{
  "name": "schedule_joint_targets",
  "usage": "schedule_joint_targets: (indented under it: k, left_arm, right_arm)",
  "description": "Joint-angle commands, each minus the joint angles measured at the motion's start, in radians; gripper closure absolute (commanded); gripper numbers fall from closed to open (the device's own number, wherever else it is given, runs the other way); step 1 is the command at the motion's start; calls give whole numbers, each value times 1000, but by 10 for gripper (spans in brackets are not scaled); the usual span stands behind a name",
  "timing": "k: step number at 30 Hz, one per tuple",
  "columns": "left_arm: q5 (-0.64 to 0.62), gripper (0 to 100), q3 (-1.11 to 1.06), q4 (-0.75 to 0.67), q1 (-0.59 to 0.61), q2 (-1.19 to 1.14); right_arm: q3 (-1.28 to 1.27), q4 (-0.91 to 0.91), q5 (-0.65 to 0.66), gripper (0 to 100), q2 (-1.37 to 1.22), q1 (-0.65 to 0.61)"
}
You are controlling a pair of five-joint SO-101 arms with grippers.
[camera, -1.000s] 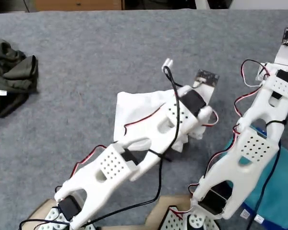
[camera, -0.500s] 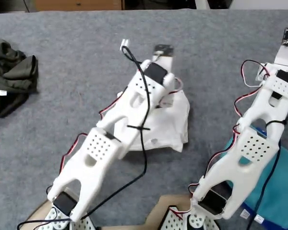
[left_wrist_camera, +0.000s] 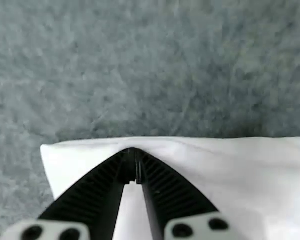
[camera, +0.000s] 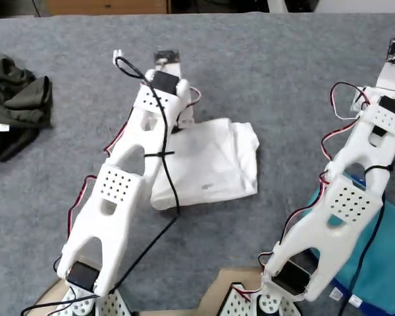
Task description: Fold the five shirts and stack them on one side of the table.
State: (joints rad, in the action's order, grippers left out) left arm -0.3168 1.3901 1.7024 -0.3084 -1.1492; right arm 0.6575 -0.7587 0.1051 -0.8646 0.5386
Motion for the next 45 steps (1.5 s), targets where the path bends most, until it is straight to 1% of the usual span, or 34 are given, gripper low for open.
schedule_joint_targets:
  k: [1, 4, 6, 9, 11, 15, 18, 21, 22, 24, 27, 29, 31, 33, 36, 39, 41, 43, 44, 45]
  left_arm:
    - [6, 981, 127, -11, -28, 22]
    - [0, 981, 173, -3, -64, 22]
    - [5, 981, 201, 14, -60, 31]
    - [8, 981, 276, 60, 15, 30]
    - [51, 981, 270, 60, 86, 30]
    - [150, 981, 250, 61, 203, 31]
    - [229, 981, 235, 63, 247, 81]
    - [267, 981, 81, 64, 287, 213]
    - [273, 981, -9, 64, 302, 278]
    - [275, 981, -258, 64, 328, 424]
    - [304, 981, -629, 57, 351, 673]
    - [319, 981, -835, 48, 353, 822]
    - [331, 981, -1031, -28, 358, 946]
    - [331, 981, -1227, -172, 377, 1047]
    - [325, 981, -1510, -462, 413, 1147]
    - [322, 981, -1755, -756, 463, 1171]
    - [311, 981, -1890, -970, 493, 1158]
    - [270, 981, -1978, -1140, 497, 1141]
    - [259, 981, -1990, -1172, 497, 1138]
    - [258, 981, -1984, -1171, 499, 1141]
  right_arm:
    - [58, 11, 2, 990, 7, 10]
    - [58, 11, 3, 990, 7, 7]
    - [58, 3, 3, 990, 7, 1]
    - [68, -52, 11, 990, 13, -19]
    - [111, -109, 66, 991, 15, -50]
    - [282, -393, 209, 991, 10, -153]
    - [414, -623, 313, 990, 8, -254]
    - [555, -842, 382, 990, 10, -378]
    - [602, -913, 397, 990, 10, -420]
    - [677, -1030, 417, 991, 12, -509]
    - [661, -1030, 413, 991, 41, -595]
    - [575, -1030, 416, 991, 79, -659]
    - [449, -1030, 413, 990, 139, -722]
    - [320, -1030, 413, 990, 206, -780]
    - [174, -1026, 416, 990, 300, -851]
    - [93, -1023, 417, 990, 344, -923]
    - [67, -1022, 417, 990, 332, -960]
    - [56, -1013, 416, 990, 289, -974]
    - [61, -1008, 413, 990, 262, -974]
    - [71, -1007, 413, 990, 231, -972]
